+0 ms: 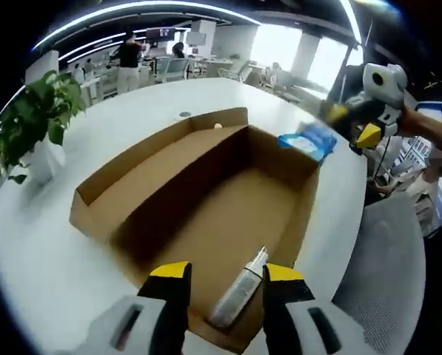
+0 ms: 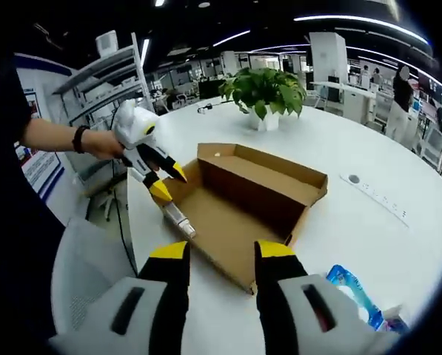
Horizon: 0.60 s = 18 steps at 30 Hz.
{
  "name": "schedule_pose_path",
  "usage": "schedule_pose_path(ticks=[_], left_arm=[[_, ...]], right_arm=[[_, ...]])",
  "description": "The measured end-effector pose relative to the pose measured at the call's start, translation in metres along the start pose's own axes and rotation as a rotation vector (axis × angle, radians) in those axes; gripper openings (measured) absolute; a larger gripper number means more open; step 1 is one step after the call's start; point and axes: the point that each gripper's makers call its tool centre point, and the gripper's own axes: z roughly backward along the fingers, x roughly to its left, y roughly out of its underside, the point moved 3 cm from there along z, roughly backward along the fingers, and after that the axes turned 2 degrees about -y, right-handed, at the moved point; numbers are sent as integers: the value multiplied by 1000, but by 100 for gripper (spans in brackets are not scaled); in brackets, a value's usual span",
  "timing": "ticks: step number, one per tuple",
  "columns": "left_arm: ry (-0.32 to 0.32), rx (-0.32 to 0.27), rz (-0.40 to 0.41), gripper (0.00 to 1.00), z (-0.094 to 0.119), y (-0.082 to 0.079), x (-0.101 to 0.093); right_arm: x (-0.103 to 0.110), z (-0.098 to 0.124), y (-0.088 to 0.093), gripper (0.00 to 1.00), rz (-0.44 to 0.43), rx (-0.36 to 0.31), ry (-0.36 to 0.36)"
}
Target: Operate the shoe box by opening the lid, removing the specified soft item, and placing it in the target area until the item is outside and the box remains undamaged.
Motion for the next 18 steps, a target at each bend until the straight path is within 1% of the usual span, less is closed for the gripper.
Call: schedule_pose_path(ticks=[5,6,8,9,10,12,13,14,16,17,18], left_arm=[[45,61,-54,40,-15,3,0],[54,84,-78,40,-19,5,0],[73,101,-99,40,-23,7,-1],[92,118,-111,40,-25,8,-3],[94,128,-146,40,-25,8,-2],[91,145,-181,41,-26,8,0],[93,167,-221,41,-28,10,1],[93,180,-243,41,-30,11,1],[92,201,-340,41,-32,9,-2],[98,206,-366,41,-33,8,-4],[117,208,-390,40,-35,7,-8]], right_arm=[[10,8,11,32,-12,2,5],[10,9,11,32,-14,0,7],[13,13,12,32,-24,-11,12],[14,15,14,32,-28,-12,15],[15,17,15,32,-30,-13,18],[16,20,17,32,-35,-17,23],[16,22,19,32,-42,-19,27],[14,23,20,32,-46,-20,29],[14,27,22,32,-61,-29,40],[15,28,23,32,-67,-33,44],[16,29,24,32,-71,-35,48]])
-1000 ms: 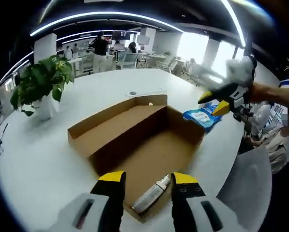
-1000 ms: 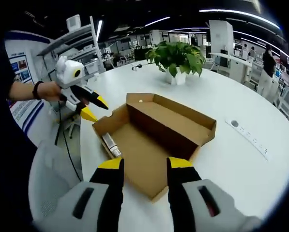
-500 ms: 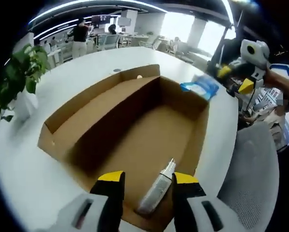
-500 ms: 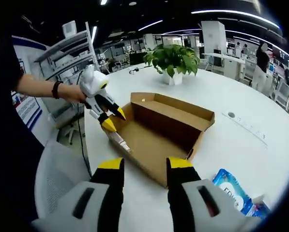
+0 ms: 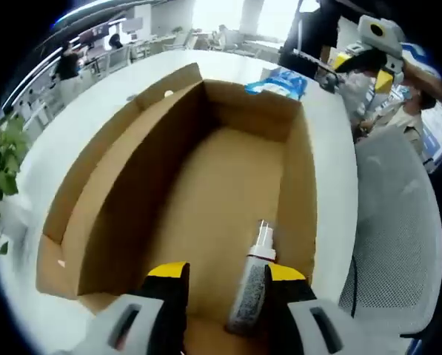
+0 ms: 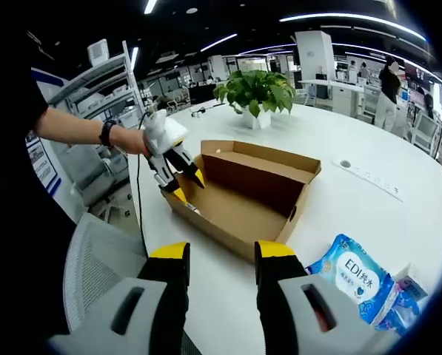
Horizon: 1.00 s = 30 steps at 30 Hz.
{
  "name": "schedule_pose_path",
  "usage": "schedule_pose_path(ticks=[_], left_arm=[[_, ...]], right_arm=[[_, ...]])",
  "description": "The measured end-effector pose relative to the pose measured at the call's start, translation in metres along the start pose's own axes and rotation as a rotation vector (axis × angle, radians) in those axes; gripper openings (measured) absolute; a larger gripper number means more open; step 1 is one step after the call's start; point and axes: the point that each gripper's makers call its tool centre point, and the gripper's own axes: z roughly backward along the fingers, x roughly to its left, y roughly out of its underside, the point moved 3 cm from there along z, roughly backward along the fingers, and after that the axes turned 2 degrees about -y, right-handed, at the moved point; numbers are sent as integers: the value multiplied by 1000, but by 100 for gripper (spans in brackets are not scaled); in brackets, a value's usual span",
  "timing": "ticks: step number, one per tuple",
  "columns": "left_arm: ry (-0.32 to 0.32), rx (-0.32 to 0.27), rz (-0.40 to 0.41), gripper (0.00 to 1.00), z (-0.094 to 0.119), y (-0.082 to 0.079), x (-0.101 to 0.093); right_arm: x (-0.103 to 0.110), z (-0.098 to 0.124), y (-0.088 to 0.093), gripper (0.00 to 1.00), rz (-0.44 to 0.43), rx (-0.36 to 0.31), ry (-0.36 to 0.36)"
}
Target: Operate the shoe box by opening the lid, removing the specified soft item, and placing it in the target area until the item is outside and the box remains undamaged.
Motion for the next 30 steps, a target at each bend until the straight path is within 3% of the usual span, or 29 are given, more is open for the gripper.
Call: schedule_pose_path(ticks=[17,24,30], left_arm=[[160,73,-6,43,-19,5,-7],[130,84,-23,46,-17,4,-5],[113,73,-44,43,-12,1,-1]], right_arm=[[-5,18,15,32,-49,-6,61],[-2,22,13,32,-54,-22,77],[1,26,18,32,-66,-27,85]])
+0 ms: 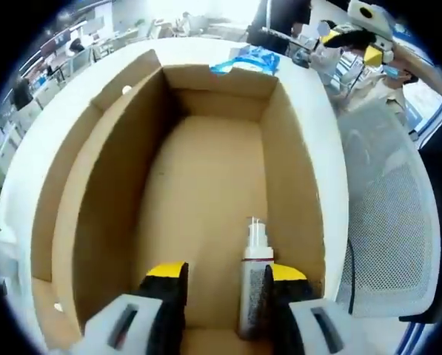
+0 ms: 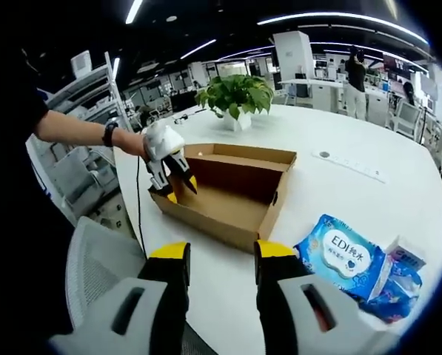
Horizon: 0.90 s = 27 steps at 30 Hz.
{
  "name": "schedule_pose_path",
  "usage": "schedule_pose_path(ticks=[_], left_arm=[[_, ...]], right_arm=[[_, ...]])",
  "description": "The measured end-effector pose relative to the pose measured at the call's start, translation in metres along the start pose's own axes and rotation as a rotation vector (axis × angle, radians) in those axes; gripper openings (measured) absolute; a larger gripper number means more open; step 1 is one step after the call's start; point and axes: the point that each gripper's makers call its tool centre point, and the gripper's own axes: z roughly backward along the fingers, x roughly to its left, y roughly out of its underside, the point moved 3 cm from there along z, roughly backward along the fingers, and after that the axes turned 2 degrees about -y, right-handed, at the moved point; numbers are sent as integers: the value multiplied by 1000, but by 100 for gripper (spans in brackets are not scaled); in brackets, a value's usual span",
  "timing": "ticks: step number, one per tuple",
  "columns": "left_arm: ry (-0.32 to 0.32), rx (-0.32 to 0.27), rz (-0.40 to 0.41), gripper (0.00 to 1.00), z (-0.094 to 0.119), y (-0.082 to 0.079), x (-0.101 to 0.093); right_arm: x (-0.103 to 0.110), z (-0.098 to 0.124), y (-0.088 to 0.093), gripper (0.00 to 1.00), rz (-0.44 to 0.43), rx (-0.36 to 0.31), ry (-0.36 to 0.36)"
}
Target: Operate the shoe box by opening the lid, removing the specified soft item, and placing it in the target area until the item is outside and the box remains undamaged.
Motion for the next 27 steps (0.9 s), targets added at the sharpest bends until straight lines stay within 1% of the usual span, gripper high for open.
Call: schedule_pose_path(ticks=[2,4,6,8,9,12,13,14,15,17,18,20,22,23,24,26,27], left_arm=[[72,-17,32,43,0,-1,-10],[62,-10,24,43,-1,1,-8],[56,10,11,45,-5,4,-7],[28,62,-54,46,-9,9,-6],[25,64,-61,46,-11,8,-7],[-24,123,-164,45,-16,13,-4],[-41,138,-178,45,-18,14,-3],[-42,139,-179,44,-19,14,-3],[-46,124,-175,41,-21,12,-3],[-33,67,-134,35,-23,5,-4],[-20,59,-118,33,-24,4,-5],[-21,76,-132,28,-28,8,-5],[-30,67,-141,25,-28,7,-3],[-25,63,-132,22,-28,7,-2],[-8,49,-95,21,-27,6,-4],[-29,34,-70,20,-24,3,1],[-25,20,-47,20,-23,2,2]], right_arm=[[2,1,2,32,-3,0,-1],[2,2,4,32,-5,1,-1],[3,2,6,32,-11,6,0],[3,2,7,32,-10,11,2],[2,2,7,32,-10,12,3],[2,2,5,31,-12,3,10],[2,2,4,31,-12,3,11],[2,3,4,31,-12,1,13],[2,3,4,31,-12,0,14],[1,4,5,30,-14,0,18],[1,4,5,30,-16,1,20],[1,5,7,30,-20,4,24],[1,5,9,30,-25,4,26],[1,5,10,29,-27,5,26],[1,5,11,29,-30,5,26],[1,3,13,29,-34,8,24],[3,2,13,28,-34,11,23]])
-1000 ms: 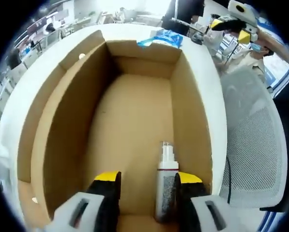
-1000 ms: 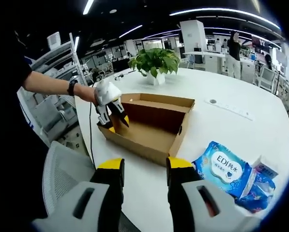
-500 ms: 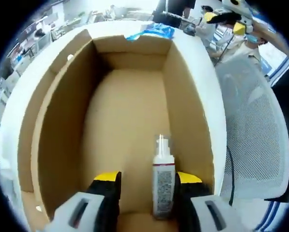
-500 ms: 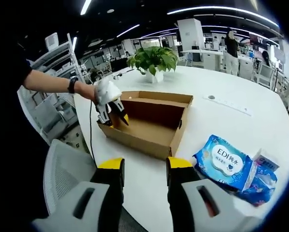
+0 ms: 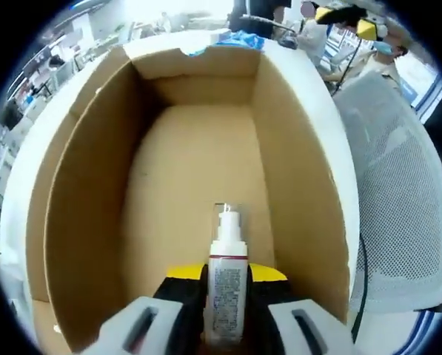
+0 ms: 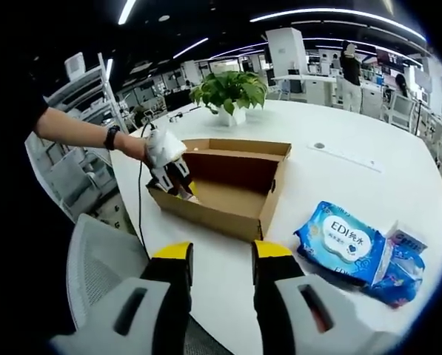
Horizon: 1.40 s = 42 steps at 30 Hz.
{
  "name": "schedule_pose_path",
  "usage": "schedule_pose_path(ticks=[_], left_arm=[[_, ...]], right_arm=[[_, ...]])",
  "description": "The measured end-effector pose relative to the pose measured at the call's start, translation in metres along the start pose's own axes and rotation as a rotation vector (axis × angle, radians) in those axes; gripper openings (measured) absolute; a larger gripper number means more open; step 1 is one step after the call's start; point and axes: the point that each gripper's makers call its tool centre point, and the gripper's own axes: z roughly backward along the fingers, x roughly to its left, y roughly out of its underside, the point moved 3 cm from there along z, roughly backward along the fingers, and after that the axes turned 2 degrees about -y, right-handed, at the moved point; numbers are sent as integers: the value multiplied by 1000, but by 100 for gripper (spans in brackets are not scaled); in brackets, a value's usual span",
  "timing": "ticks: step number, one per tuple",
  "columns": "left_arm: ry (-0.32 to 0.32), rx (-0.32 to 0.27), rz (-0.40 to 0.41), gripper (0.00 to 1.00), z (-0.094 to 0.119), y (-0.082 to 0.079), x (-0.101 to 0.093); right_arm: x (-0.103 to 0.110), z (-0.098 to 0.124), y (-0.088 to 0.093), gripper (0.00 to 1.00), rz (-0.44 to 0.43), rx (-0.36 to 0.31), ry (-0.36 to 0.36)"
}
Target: Operate the shoe box by opening the lid, removing the specified soft item, and placing it in the target area until the item is outside and the box remains undamaged.
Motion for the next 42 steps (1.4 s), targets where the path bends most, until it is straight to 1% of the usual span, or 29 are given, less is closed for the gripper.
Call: schedule_pose_path(ticks=[1,2,5,12,15,18,21,22,25,29,35,38,42], left_arm=[[5,-11,21,20,0,-2,0],[9,-34,62,20,3,-5,1],[3,-68,96,20,10,-10,5],[0,-129,87,20,26,-24,3],[3,-167,84,20,34,-36,0],[22,-222,52,20,45,-53,-7],[20,-243,11,20,52,-66,-11],[20,-254,-9,20,55,-71,-14],[36,-284,-68,20,62,-86,-24],[55,-308,-169,20,71,-104,-40],[91,-338,-275,20,83,-128,-65],[108,-354,-319,20,89,-138,-76],[130,-382,-384,20,96,-151,-91]], right_arm=[[1,-1,0,28,1,1,-1],[2,-1,-1,28,1,0,-4],[3,-5,-5,28,0,-5,-9],[7,-16,-14,29,22,-8,-35],[9,-21,-19,29,36,-9,-47],[10,-24,-23,29,53,-5,-57],[11,-27,-27,29,67,-3,-65],[8,-27,-29,29,74,-3,-67],[11,-28,-35,29,103,-4,-74],[16,-29,-42,30,154,-2,-85],[26,-29,-53,31,231,-6,-106],[31,-28,-55,31,273,-2,-120],[36,-30,-53,31,328,26,-134]])
